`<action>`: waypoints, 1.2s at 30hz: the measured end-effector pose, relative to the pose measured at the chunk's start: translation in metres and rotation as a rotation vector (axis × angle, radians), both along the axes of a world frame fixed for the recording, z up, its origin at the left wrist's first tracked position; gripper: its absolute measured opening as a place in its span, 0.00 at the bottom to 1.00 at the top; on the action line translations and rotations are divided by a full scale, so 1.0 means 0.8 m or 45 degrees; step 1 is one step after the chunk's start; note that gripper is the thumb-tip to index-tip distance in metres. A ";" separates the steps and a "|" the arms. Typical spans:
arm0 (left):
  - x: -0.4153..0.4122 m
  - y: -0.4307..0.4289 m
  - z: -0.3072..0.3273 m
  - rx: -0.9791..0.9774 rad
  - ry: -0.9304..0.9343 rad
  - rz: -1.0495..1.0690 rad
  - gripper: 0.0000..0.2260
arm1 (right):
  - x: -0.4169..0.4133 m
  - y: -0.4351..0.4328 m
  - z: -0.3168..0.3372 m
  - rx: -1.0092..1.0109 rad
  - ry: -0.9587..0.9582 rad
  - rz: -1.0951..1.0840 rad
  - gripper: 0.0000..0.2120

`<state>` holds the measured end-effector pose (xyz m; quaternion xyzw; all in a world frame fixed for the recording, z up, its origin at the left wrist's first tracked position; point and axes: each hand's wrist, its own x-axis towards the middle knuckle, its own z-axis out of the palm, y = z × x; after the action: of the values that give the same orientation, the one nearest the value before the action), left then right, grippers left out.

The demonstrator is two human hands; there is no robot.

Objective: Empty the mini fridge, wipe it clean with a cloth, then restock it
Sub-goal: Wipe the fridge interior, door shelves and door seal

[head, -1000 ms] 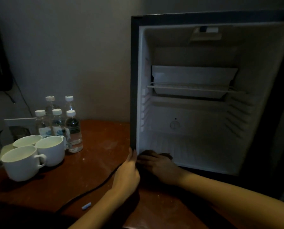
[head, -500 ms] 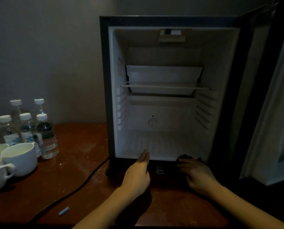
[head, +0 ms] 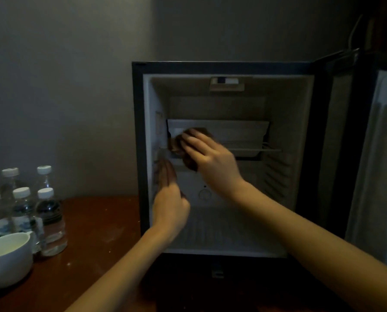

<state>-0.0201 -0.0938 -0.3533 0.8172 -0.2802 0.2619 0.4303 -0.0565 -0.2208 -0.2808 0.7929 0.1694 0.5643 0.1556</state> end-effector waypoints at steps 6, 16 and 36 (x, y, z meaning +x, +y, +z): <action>0.023 0.017 0.011 0.058 -0.183 0.027 0.42 | 0.101 0.018 -0.012 0.052 0.208 0.016 0.15; 0.047 -0.019 0.063 0.520 -0.084 0.176 0.37 | 0.034 -0.120 -0.042 0.264 -0.048 -0.131 0.19; 0.059 -0.011 0.065 0.728 -0.208 0.340 0.32 | 0.099 -0.015 -0.045 0.326 0.045 -0.015 0.19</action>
<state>0.0274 -0.1023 -0.3009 0.9108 -0.2662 0.2914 0.1214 0.0231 -0.2327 -0.3170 0.8170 0.0941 0.5665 0.0533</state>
